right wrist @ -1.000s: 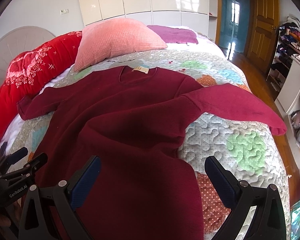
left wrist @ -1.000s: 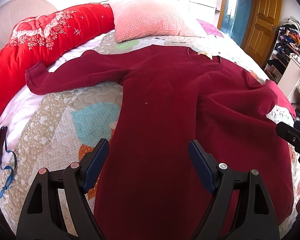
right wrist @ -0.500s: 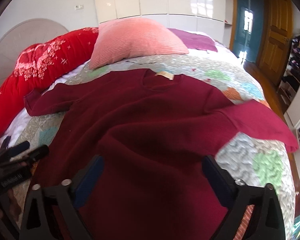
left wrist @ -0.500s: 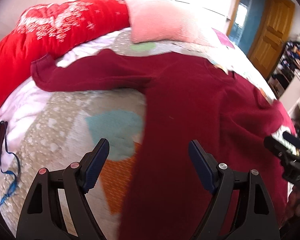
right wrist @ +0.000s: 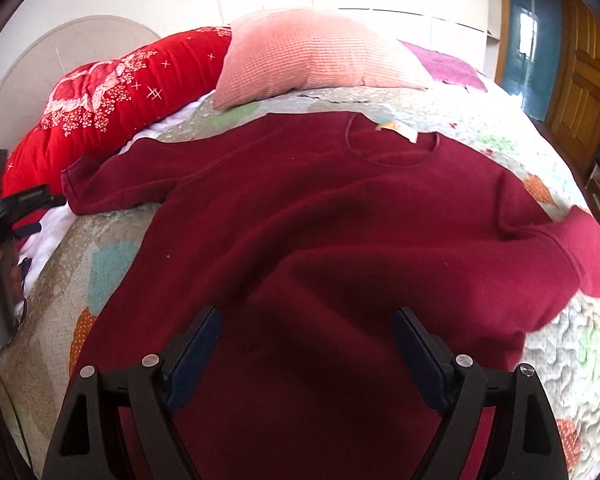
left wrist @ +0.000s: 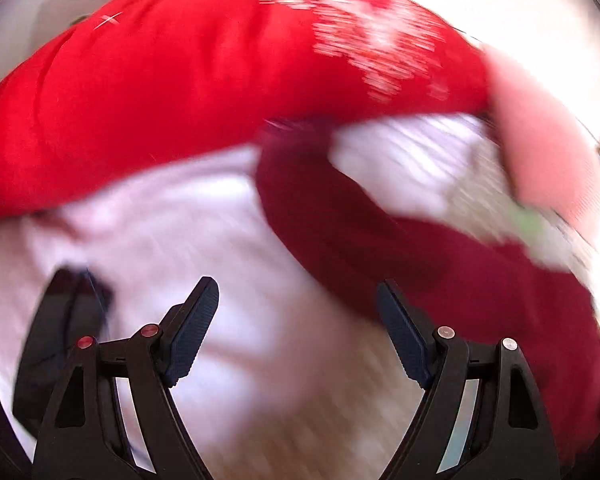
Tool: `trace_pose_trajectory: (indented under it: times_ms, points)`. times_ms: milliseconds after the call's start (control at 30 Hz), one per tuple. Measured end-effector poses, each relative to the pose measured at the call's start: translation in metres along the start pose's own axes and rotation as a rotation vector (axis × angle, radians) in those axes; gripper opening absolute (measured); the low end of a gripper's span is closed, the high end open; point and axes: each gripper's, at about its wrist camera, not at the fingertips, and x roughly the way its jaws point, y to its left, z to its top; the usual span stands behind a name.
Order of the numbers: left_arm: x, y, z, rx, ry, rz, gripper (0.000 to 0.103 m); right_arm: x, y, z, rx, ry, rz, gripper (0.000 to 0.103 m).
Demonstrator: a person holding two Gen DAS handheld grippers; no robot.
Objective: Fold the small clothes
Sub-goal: 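Grasp the sweater sleeve cuff with the left gripper and lift it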
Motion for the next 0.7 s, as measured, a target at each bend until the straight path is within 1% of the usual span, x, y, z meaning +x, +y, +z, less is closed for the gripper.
trace_pose_trajectory:
  times_ms: [67, 100, 167, 200, 300, 367, 433, 467, 500, 533, 567, 633, 667, 700]
  points:
    - [0.018, 0.010, 0.018, -0.030, 0.012, 0.009, 0.082, 0.003, 0.002, 0.004, -0.004, 0.004, 0.005, 0.086]
    - [0.027, 0.014, 0.026, -0.048, 0.009, 0.015, 0.082, 0.005, 0.002, 0.005, -0.004, 0.004, 0.010, 0.086]
    - [0.036, 0.014, 0.034, -0.053, -0.011, 0.022, 0.082, 0.010, 0.003, 0.008, -0.003, 0.006, 0.018, 0.086]
    - [0.043, 0.013, 0.039, -0.047, -0.016, 0.033, 0.082, 0.013, 0.004, 0.009, -0.003, 0.008, 0.021, 0.086]
    - [0.066, 0.007, 0.045, -0.008, 0.006, 0.076, 0.082, 0.021, 0.008, 0.012, -0.010, 0.015, 0.029, 0.086]
    - [0.077, 0.003, 0.046, 0.011, 0.020, 0.073, 0.081, 0.026, 0.009, 0.013, -0.020, 0.019, 0.024, 0.086]
    - [0.085, -0.002, 0.043, 0.023, 0.027, 0.019, 0.068, 0.028, 0.009, 0.014, -0.019, 0.020, 0.024, 0.086]
    - [0.086, -0.003, 0.042, 0.024, 0.026, -0.008, 0.050, 0.029, 0.008, 0.014, -0.013, 0.018, 0.027, 0.086]
    - [0.087, -0.004, 0.042, 0.028, 0.025, -0.035, 0.037, 0.029, 0.007, 0.014, -0.010, 0.018, 0.029, 0.086]
    - [0.086, -0.006, 0.042, 0.038, 0.023, -0.044, 0.029, 0.029, 0.007, 0.014, -0.006, 0.019, 0.032, 0.086]
    - [0.084, -0.009, 0.042, 0.043, 0.024, -0.050, 0.010, 0.028, 0.006, 0.014, -0.003, 0.020, 0.035, 0.086]
    - [0.070, -0.010, 0.044, 0.032, 0.021, -0.099, 0.009, 0.025, 0.005, 0.014, -0.001, 0.022, 0.043, 0.086]
    - [0.052, -0.012, 0.045, 0.029, -0.004, -0.148, 0.008, 0.024, 0.004, 0.014, -0.002, 0.022, 0.045, 0.086]
    - [0.039, -0.015, 0.045, 0.043, -0.028, -0.168, 0.007, 0.021, 0.003, 0.014, -0.003, 0.019, 0.046, 0.086]
